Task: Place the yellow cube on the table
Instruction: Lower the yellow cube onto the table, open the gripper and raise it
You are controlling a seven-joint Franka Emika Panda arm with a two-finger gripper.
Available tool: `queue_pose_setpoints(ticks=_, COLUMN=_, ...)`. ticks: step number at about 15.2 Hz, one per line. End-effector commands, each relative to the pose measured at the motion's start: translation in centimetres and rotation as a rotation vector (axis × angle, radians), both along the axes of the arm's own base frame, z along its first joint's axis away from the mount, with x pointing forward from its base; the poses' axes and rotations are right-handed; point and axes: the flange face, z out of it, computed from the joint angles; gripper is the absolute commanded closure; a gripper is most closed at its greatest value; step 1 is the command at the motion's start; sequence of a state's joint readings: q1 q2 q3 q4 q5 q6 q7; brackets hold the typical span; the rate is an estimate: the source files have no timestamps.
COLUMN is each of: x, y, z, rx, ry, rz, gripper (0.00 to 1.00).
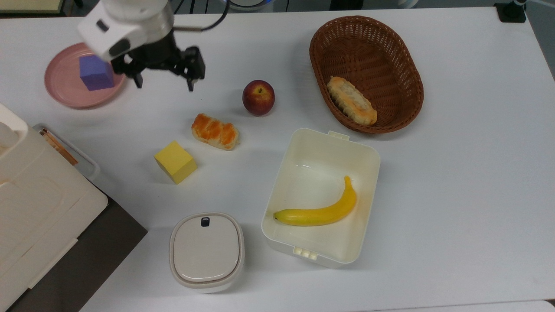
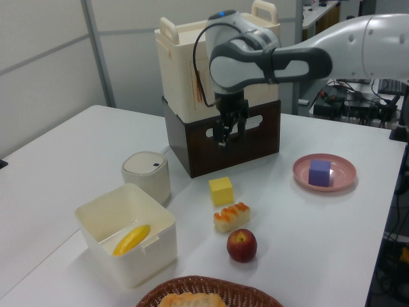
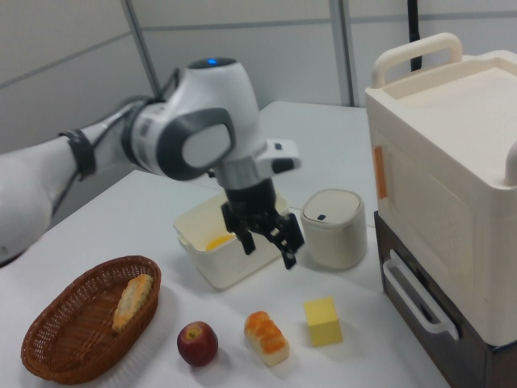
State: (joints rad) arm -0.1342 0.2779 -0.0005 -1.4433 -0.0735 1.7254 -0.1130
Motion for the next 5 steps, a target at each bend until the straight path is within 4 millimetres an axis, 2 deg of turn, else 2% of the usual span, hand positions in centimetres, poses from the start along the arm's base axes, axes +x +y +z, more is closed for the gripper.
queue_pose_setpoints(ticks=1, x=-1.9, y=1.9, z=3.2, rx=-0.032, ry=-0.012, rz=0.024, gripper=0.00)
queue_pose_setpoints(ticks=3, x=-2.4, y=1.9, z=4.3, rx=-0.034, ry=-0.031, rz=0.027, gripper=0.00)
queue_pose_setpoints(ticks=5, x=-2.2, y=1.6, z=4.0, rx=-0.037, ry=-0.027, rz=0.026, gripper=0.00)
